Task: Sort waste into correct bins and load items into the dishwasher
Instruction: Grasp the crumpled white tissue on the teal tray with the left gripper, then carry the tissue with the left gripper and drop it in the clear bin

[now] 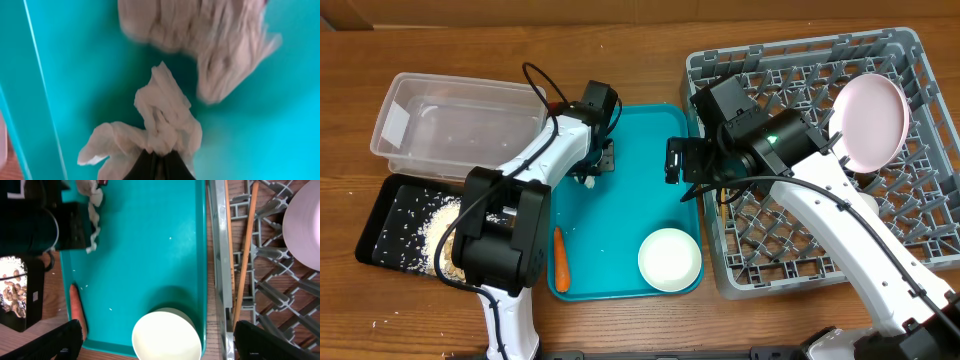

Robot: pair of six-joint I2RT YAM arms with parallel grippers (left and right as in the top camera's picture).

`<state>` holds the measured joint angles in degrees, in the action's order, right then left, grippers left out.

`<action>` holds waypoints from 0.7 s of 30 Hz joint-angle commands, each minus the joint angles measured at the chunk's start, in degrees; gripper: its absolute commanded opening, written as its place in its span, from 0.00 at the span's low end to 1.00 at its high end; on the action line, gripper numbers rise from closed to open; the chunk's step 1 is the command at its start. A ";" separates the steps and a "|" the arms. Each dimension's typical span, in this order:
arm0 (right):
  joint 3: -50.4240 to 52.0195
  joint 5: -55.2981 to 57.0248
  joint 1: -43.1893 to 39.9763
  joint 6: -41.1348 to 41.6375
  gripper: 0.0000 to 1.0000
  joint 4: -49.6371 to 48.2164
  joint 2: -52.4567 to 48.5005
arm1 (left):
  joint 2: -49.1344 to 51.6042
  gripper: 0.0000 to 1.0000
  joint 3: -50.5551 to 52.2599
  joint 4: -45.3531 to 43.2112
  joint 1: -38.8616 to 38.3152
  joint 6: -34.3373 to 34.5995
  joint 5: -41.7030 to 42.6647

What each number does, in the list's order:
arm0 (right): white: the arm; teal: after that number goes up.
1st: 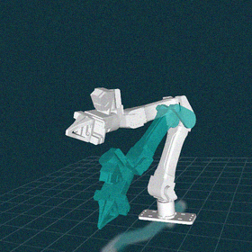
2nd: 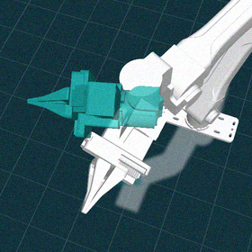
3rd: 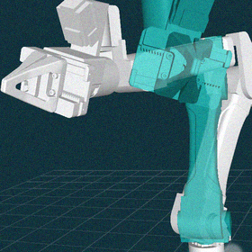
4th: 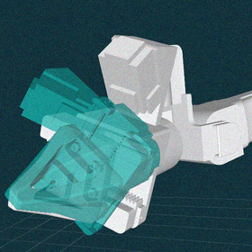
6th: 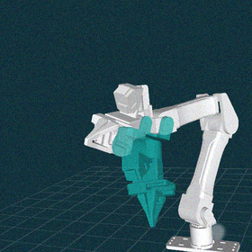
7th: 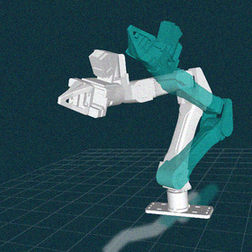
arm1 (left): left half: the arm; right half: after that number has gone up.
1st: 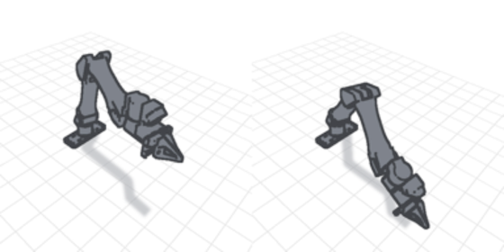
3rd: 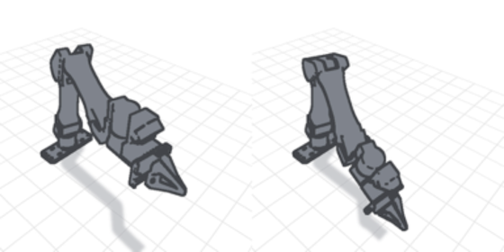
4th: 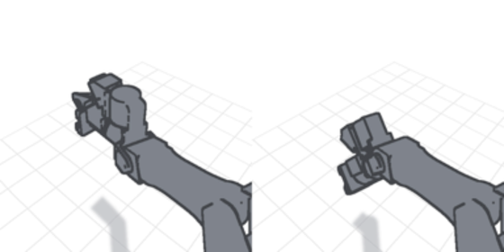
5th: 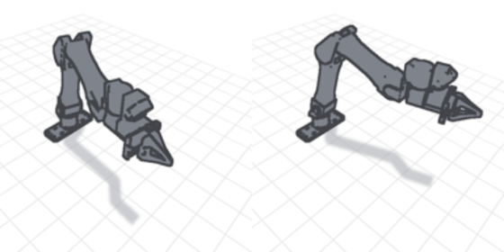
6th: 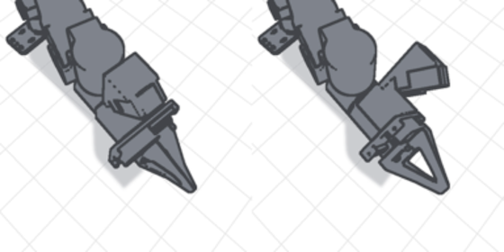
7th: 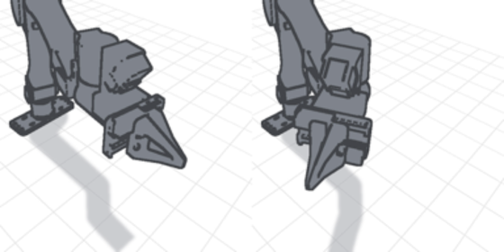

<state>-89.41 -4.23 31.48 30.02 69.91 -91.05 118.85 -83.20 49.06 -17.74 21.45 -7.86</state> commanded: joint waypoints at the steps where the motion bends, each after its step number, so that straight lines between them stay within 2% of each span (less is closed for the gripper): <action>1: -0.07 0.33 -0.07 0.46 1.00 -0.61 0.07 | -2.71 0.04 -4.31 7.13 0.22 1.11 3.08; 3: -0.07 0.31 -0.07 0.46 1.00 -0.94 0.07 | -5.16 0.04 -8.66 13.62 0.39 1.07 1.27; 7: -0.07 0.31 -0.07 0.46 1.00 -0.98 0.07 | -10.34 0.04 -15.76 21.20 1.92 1.11 -9.35; 10: -0.07 0.31 -0.07 0.46 1.00 -0.98 0.07 | -13.77 0.04 -17.18 21.68 4.92 1.55 -13.44; 17: -0.07 0.31 -0.07 0.46 1.00 -1.16 0.07 | -13.00 0.04 -16.26 18.23 16.35 3.41 -12.35; 18: -0.07 0.31 -0.07 0.46 1.00 -1.25 0.07 | -12.13 0.09 -16.09 17.40 17.88 3.43 -10.54; 19: -0.07 0.31 -0.07 0.46 1.00 -1.31 0.07 | -11.21 0.26 -16.09 16.87 19.17 3.37 -8.13; 20: -0.07 0.31 -0.07 0.46 1.00 -1.44 0.07 | -10.29 0.60 -16.09 16.87 20.39 2.89 -5.14; 21: -0.07 0.33 -0.07 0.46 1.00 -1.46 0.07 | -9.75 0.78 -16.09 17.11 21.24 2.40 -2.93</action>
<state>-89.41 -4.23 31.48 30.04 68.90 -91.05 106.02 -100.36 66.00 0.91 23.83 -17.34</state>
